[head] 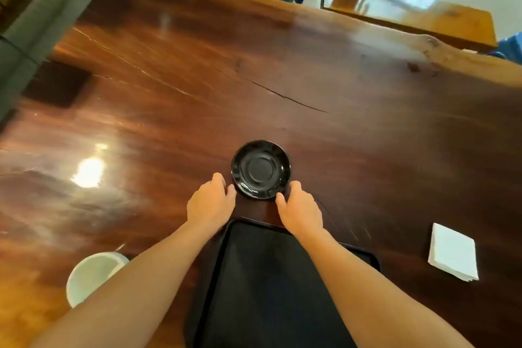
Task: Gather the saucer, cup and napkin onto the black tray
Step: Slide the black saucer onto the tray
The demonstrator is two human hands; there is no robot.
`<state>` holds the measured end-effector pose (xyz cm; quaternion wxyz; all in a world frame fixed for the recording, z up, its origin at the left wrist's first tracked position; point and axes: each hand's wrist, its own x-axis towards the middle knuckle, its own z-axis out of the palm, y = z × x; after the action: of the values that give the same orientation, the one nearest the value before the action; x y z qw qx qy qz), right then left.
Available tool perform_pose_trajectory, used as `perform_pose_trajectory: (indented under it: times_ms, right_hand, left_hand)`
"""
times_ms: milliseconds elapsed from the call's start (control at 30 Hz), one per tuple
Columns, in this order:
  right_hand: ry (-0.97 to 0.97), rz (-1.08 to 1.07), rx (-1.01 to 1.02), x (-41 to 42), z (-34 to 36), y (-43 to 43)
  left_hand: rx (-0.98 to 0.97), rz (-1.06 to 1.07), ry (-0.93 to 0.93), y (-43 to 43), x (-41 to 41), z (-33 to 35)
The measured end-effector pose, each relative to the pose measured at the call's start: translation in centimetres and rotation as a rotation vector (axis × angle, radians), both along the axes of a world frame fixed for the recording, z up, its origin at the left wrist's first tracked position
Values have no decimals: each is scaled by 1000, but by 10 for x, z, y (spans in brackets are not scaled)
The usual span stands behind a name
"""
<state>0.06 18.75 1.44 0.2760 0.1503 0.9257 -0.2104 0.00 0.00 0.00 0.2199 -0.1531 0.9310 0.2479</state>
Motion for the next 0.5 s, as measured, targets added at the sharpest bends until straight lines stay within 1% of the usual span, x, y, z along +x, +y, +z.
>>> perform_pose_trajectory:
  times_ms: [100, 167, 300, 500]
  right_hand:
    - [-35, -178, -97, -11, -11, -4]
    - [-52, -242, -141, -17, -17, -7]
    - [-23, -355, -185, -26, -31, -11]
    - [-20, -542, -303, -31, -48, -12]
  left_hand:
    - [37, 65, -15, -4, -13, -12]
    - [82, 94, -46, -5, -21, -16]
    - [132, 121, -59, -10, -30, -29]
    - [207, 101, -68, -9, -33, -42]
